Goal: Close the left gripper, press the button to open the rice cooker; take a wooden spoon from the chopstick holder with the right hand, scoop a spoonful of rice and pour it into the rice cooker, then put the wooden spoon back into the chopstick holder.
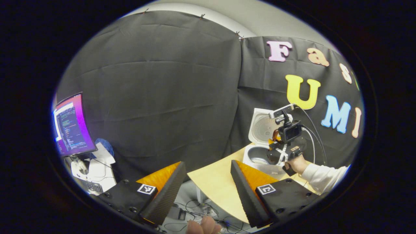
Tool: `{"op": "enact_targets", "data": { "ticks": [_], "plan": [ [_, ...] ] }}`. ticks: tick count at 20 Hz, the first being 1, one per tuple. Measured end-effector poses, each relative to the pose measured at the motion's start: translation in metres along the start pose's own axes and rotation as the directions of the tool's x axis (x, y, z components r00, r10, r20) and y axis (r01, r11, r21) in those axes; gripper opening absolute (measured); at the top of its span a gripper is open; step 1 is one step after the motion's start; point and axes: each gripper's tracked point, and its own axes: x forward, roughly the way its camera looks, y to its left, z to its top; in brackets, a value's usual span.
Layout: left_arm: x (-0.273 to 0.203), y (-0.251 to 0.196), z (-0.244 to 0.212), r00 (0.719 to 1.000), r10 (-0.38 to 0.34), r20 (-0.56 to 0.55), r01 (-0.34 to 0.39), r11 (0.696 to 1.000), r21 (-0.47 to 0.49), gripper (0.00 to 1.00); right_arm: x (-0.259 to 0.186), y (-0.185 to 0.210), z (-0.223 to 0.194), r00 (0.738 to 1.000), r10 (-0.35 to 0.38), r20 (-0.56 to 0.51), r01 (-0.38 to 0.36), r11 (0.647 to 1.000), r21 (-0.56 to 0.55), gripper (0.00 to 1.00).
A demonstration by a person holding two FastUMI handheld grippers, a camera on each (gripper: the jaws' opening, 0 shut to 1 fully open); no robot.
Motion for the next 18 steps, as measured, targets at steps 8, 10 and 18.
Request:
{"op": "enact_targets", "data": {
  "ticks": [8,10,18],
  "plan": [
    [-0.021,0.024,0.007,1.000,-0.005,0.029,0.005,1.000,0.005,1.00,-0.020,0.003,0.016,1.000,0.008,-0.023,-0.004,0.989,0.149,0.15],
    [-0.027,0.029,0.009,0.999,-0.020,0.041,0.020,1.000,-0.001,0.94,-0.034,-0.007,0.021,0.999,0.012,-0.043,-0.001,0.972,0.236,0.15],
    [-0.042,0.023,0.010,0.980,-0.178,0.084,0.180,0.984,-0.018,0.94,-0.124,-0.092,0.017,0.993,-0.004,-0.119,0.077,0.787,0.613,0.15]
  ]
}}
